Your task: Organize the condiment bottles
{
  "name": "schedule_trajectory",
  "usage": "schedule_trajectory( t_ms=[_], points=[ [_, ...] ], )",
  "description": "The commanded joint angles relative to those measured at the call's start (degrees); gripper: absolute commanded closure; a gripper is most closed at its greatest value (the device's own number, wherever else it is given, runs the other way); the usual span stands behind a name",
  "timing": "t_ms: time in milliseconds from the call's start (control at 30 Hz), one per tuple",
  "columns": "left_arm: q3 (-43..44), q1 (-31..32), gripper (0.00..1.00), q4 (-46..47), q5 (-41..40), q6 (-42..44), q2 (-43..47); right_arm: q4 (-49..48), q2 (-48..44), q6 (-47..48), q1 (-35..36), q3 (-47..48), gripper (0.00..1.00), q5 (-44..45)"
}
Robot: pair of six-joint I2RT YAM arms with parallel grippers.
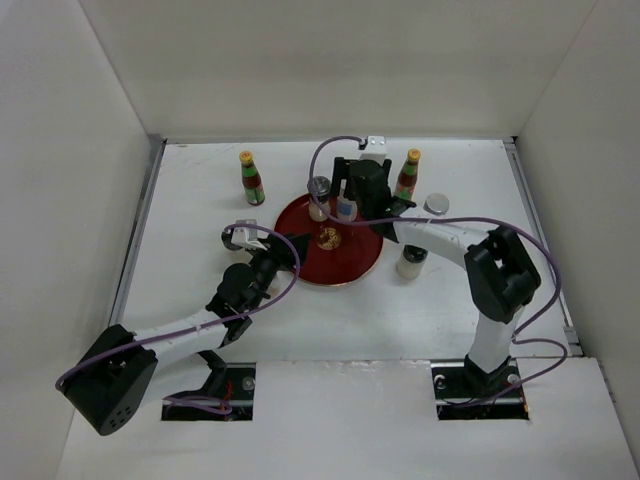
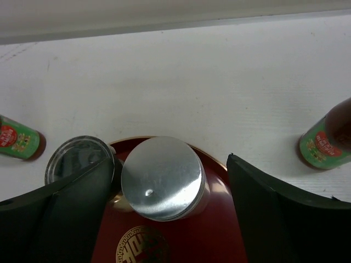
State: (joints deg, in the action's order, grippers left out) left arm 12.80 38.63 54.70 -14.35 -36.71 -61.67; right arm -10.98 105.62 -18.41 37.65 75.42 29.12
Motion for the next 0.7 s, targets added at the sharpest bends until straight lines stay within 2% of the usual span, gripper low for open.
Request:
schedule_trajectory(
  t_ms=[0,100,300,467,667],
  points=[
    [-0.6,-0.2,0.45,3.7,0.7,-0.6,0.1,-3.0,-6.8,-0.7,0.7,-0.6,0.08,1.0],
    [-0.8,-0.2,0.45,3.7,0.7,-0.6,0.5,-1.8,-10.9,-0.7,-0.1,-2.1,0.07,1.0],
    [-0.8,-0.2,0.45,3.7,0.7,-0.6,1.0,1.7,-15.9,-0.2,-9.1,-3.2,0.11,1.8],
    [-0.8,-0.3,0.45,3.7,0.7,-0.8,0.8,6.9,-11.7,1.4,-15.6,1.5,0.11,2.3],
    [-0.8,-0.3,0.45,3.7,0.7,-0.8,0.3,6.8,-5.3,5.3,-17.7,6.1,0.15,-0.7]
  ],
)
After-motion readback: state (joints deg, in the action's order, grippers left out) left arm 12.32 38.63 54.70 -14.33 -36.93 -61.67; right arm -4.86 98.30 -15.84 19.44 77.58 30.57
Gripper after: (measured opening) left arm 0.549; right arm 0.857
